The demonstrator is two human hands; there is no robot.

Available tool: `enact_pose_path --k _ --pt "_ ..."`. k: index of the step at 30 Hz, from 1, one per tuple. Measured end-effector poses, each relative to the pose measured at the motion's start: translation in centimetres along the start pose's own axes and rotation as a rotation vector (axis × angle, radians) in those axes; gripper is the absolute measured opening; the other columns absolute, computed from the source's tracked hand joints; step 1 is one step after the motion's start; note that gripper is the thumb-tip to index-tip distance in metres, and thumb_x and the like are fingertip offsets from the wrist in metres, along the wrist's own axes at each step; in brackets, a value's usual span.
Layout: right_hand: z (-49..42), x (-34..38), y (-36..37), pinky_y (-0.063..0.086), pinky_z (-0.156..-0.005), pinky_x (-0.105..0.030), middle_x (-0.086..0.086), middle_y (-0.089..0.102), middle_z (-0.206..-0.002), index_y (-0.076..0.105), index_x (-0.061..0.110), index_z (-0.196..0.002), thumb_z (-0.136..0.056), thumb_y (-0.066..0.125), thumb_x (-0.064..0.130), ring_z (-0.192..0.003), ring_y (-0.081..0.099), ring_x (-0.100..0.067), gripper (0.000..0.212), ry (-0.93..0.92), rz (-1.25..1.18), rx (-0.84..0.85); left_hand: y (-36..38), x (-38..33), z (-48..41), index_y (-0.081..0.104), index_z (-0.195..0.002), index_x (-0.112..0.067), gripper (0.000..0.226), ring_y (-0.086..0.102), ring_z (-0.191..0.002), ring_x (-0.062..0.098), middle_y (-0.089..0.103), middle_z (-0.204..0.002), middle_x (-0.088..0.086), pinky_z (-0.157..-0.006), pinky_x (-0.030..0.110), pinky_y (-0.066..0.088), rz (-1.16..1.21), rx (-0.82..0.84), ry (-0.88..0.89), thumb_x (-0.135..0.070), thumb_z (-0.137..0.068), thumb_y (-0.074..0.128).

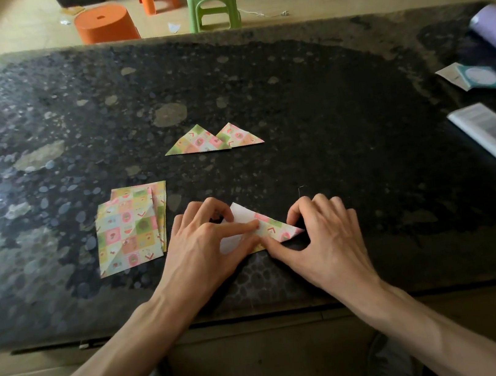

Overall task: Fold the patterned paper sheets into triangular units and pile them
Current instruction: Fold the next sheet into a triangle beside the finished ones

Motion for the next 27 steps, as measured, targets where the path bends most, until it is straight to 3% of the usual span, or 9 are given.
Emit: enact_pose_path --k 9,13,22,27 --pt "-0.4 -0.2 -0.8 0.037 -0.079 -0.031 0.017 0.044 -0.092 0.050 0.037 -0.098 -0.076 0.063 0.072 -0.091 0.042 -0.009 0.045 0.003 -0.072 0.089 0.0 0.0 0.0 0.076 -0.110 -0.050 0.028 0.047 -0.103 0.012 0.052 -0.106 -0.016 -0.085 0.039 0.045 0.002 -0.003 -0.008 -0.060 -0.086 0.066" --pt "-0.7 -0.7 -1.3 0.035 -0.079 -0.029 0.019 0.043 -0.087 0.052 0.037 -0.101 -0.082 0.075 0.058 -0.092 0.044 -0.008 0.037 0.033 -0.134 0.140 -0.1 -0.1 0.0 0.075 -0.112 -0.050 0.030 0.047 -0.104 0.011 0.052 -0.107 -0.016 -0.087 0.038 0.045 0.000 0.010 -0.011 -0.062 -0.087 0.063" --pt "-1.3 -1.3 -2.1 0.049 -0.083 -0.034 0.013 0.054 -0.087 0.055 0.036 -0.099 -0.081 0.082 0.047 -0.092 0.052 -0.009 0.035 0.088 -0.246 0.214 -0.2 -0.2 0.0 0.076 -0.111 -0.049 0.033 0.046 -0.102 0.011 0.052 -0.105 -0.017 -0.085 0.039 0.045 0.009 0.003 -0.013 -0.065 -0.088 0.059" --pt "-1.3 -1.2 -2.3 0.047 -0.078 -0.029 0.013 0.055 -0.087 0.056 0.037 -0.099 -0.082 0.082 0.048 -0.090 0.052 -0.006 0.033 0.085 -0.257 0.229 -0.2 -0.2 0.0 0.076 -0.112 -0.049 0.032 0.047 -0.102 0.012 0.052 -0.106 -0.016 -0.085 0.039 0.045 0.010 0.009 -0.007 -0.064 -0.088 0.060"
Point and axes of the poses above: each hand's wrist, its own z-axis away from the middle knuckle, its own y-axis out of the palm, x = y × z, the point moved 5 cm from there along -z, towards the middle knuckle
